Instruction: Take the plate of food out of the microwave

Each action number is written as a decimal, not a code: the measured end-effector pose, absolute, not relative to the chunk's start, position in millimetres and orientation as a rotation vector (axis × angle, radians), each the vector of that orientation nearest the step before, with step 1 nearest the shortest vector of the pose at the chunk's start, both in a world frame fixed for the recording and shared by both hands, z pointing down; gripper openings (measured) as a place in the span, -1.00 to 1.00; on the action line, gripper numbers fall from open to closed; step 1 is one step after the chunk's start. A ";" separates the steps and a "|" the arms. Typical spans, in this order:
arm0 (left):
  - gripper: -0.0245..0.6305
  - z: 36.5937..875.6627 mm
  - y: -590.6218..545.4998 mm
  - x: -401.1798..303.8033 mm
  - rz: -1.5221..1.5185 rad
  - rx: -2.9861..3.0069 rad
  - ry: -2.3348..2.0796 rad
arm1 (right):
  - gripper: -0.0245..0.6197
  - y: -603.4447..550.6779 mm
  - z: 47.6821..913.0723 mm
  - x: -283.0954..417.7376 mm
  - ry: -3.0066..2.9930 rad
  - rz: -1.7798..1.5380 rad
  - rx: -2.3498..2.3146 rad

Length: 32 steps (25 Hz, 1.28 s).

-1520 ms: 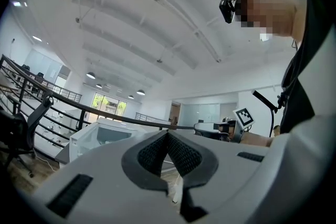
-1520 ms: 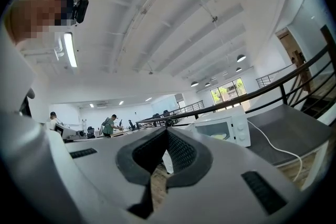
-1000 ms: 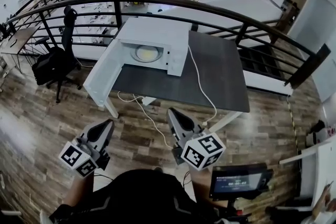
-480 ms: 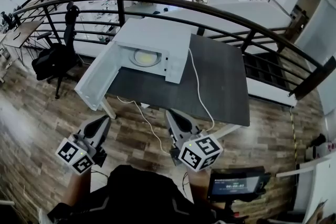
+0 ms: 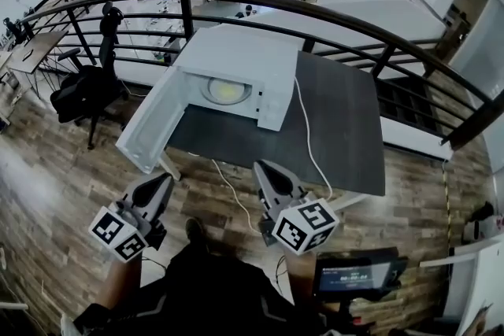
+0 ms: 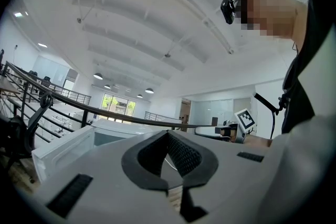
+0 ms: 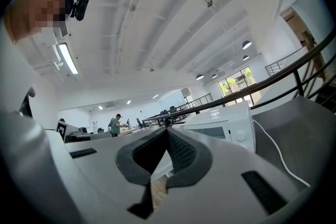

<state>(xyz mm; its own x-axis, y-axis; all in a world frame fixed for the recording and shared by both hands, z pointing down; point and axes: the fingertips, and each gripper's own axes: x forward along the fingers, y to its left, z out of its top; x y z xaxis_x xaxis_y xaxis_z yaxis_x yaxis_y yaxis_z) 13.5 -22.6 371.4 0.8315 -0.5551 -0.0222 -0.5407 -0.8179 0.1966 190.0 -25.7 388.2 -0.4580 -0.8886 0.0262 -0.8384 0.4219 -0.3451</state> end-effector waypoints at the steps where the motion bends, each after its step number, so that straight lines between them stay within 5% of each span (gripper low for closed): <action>1: -0.92 369.1 -28.4 12.5 -0.117 2.837 -0.846 | -0.92 -31.7 387.7 186.5 2.509 -0.462 -1.533; 32: -0.92 317.3 -206.1 -48.5 -0.192 2.916 -0.439 | -0.92 -216.3 363.5 83.6 2.346 -0.456 -1.648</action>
<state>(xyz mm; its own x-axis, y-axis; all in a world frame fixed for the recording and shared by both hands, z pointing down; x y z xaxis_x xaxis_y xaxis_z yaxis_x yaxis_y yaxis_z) -48.5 -206.1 317.3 0.9479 -0.3025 -0.0996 -0.2784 -0.9389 0.2023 83.6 -216.3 363.5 -0.3361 -0.9417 -0.0153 -0.8675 0.3159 -0.3843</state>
